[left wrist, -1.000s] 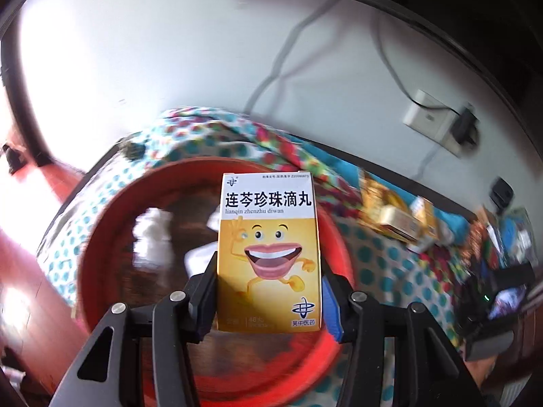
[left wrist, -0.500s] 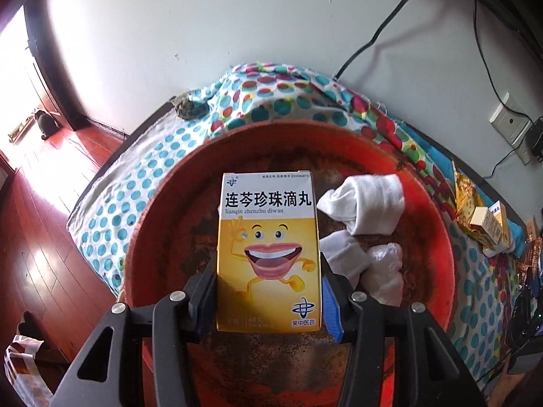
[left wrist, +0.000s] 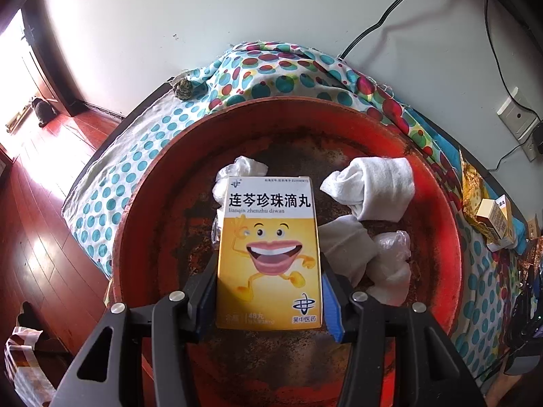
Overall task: Organize objects
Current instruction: 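Carry the yellow box over the red tray with the left gripper while the right holds the bag, then lower the yellow box into the tray and open the left gripper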
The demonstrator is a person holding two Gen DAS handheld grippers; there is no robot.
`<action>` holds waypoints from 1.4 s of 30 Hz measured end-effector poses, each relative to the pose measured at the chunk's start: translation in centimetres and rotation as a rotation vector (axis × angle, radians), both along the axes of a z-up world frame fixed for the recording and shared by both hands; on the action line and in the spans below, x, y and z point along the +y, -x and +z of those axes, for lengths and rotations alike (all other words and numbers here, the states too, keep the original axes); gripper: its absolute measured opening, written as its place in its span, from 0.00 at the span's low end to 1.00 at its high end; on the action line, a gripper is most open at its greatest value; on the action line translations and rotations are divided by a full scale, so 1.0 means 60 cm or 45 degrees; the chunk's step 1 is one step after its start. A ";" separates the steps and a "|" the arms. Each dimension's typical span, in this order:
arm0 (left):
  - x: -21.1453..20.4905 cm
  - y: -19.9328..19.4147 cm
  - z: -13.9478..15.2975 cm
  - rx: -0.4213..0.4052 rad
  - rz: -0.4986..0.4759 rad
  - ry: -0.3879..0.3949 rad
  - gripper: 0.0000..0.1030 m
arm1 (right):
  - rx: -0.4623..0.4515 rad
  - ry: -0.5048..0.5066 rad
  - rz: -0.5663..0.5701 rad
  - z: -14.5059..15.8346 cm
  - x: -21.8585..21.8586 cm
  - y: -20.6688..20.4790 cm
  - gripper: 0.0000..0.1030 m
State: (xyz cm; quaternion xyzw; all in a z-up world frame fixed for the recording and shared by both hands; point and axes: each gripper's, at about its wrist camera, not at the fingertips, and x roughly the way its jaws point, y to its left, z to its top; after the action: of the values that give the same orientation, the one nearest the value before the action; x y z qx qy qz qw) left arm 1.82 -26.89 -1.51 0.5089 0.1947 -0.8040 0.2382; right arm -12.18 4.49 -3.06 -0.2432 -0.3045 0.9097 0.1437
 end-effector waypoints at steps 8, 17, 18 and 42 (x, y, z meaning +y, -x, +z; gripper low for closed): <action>0.009 0.000 0.011 0.001 0.001 0.038 0.54 | 0.004 -0.001 -0.001 -0.001 -0.003 0.002 0.11; 0.034 0.000 0.035 0.038 -0.026 0.061 0.54 | 0.013 -0.022 0.000 -0.005 -0.007 0.004 0.11; 0.040 0.001 0.037 0.041 -0.036 0.064 0.54 | 0.018 -0.027 0.002 -0.005 -0.008 0.003 0.11; 0.159 0.014 0.070 0.106 -0.287 0.029 0.54 | 0.114 -0.205 0.072 -0.018 0.014 -0.013 0.11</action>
State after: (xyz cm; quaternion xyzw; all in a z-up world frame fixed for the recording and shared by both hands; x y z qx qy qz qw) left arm 0.96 -17.35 2.71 0.4908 0.1368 -0.8483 0.1440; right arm -11.42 5.34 -4.12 -0.1811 -0.3767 0.8959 0.1505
